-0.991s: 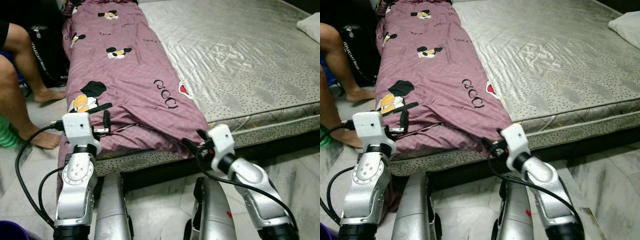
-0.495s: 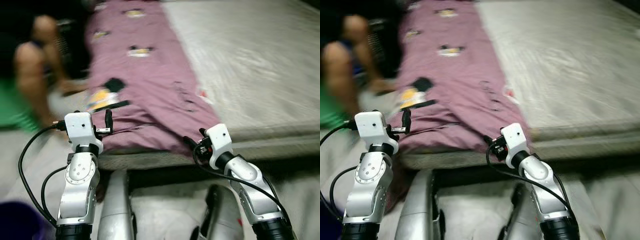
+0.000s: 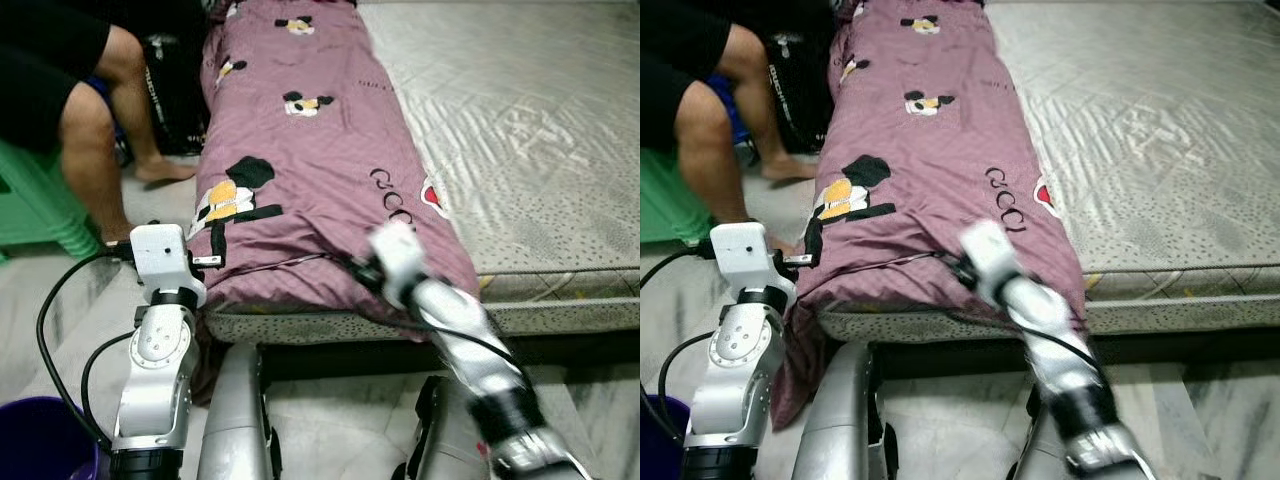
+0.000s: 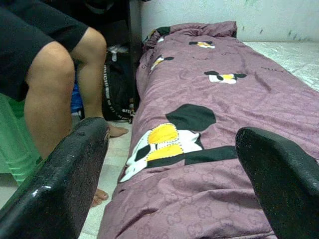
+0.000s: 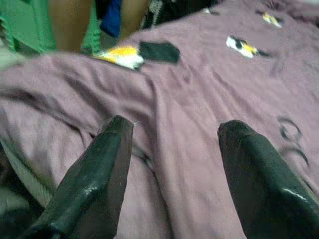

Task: Clean up the room

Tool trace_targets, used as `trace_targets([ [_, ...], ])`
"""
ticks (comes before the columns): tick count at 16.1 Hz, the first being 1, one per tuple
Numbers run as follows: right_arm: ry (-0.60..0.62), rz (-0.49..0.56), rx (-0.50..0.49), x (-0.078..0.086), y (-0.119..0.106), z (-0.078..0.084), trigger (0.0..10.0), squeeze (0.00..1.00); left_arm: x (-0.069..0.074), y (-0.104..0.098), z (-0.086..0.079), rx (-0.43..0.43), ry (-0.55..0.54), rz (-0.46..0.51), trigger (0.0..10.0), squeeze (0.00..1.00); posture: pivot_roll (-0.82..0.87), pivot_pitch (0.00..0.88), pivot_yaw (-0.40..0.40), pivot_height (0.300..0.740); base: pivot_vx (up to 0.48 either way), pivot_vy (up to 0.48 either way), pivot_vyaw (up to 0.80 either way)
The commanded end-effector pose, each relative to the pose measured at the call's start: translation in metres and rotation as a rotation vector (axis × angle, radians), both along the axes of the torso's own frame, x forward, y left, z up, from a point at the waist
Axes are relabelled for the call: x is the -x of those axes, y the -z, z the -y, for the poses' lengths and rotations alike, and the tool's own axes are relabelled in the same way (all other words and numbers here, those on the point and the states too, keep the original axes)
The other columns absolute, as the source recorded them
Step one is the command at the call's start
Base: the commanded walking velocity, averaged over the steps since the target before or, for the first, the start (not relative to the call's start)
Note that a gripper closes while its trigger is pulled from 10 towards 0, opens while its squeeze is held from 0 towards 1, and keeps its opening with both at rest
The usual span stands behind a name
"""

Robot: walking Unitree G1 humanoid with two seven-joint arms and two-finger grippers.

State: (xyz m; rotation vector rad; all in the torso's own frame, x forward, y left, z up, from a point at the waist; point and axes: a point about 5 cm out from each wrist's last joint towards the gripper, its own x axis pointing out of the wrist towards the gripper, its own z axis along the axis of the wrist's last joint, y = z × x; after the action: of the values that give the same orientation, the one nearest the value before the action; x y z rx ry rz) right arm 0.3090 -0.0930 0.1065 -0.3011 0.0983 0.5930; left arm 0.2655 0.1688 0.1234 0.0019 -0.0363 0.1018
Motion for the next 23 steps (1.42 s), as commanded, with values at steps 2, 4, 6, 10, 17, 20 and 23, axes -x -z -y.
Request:
trace_targets([
  [2, -0.028, -0.045, 0.037, -0.001, 0.009, -0.015, 10.0, 0.00, 0.006, -0.006, -0.005, -0.020, -0.019, 0.010, 10.0, 0.00, 0.07, 0.000, 0.029, 0.525, 0.000, 0.000, 0.00],
  [4, -0.116, -0.077, 0.085, 0.003, 0.017, -0.028, 10.0, 0.00, 0.011, -0.006, -0.008, -0.027, -0.032, 0.004, 10.0, 0.00, 0.08, 0.004, 0.024, 0.525, 0.000, 0.000, 0.00],
  [6, -0.087, -0.058, 0.114, -0.006, 0.019, -0.028, 10.0, 0.00, 0.013, -0.005, -0.006, -0.025, -0.034, -0.002, 10.0, 0.00, 0.07, 0.021, 0.025, 0.525, 0.000, 0.000, 0.00],
  [10, 0.131, -0.085, 0.117, -0.032, 0.024, -0.005, 10.0, 0.00, 0.023, -0.006, -0.002, -0.015, -0.028, -0.013, 10.0, 0.00, 0.09, 0.064, 0.028, 0.525, 0.000, 0.000, 0.00],
  [17, 0.218, -0.125, 0.248, -0.031, 0.049, 0.029, 0.0, 0.00, 0.040, -0.002, -0.003, -0.021, -0.035, -0.068, 10.0, 0.00, 0.11, 0.143, 0.027, 0.525, 0.000, 0.000, 0.00],
  [20, 0.204, -0.111, 0.236, -0.032, 0.046, 0.028, 0.0, 0.00, 0.043, -0.001, -0.007, -0.025, -0.043, -0.081, 10.0, 0.00, 0.10, 0.151, 0.027, 0.525, 0.000, 0.000, 0.00],
  [23, 0.221, -0.118, 0.173, -0.033, 0.044, 0.032, 0.0, 0.00, 0.040, -0.003, -0.007, -0.027, -0.048, -0.080, 10.0, 0.00, 0.11, 0.144, 0.030, 0.525, 0.000, 0.000, 0.00],
])
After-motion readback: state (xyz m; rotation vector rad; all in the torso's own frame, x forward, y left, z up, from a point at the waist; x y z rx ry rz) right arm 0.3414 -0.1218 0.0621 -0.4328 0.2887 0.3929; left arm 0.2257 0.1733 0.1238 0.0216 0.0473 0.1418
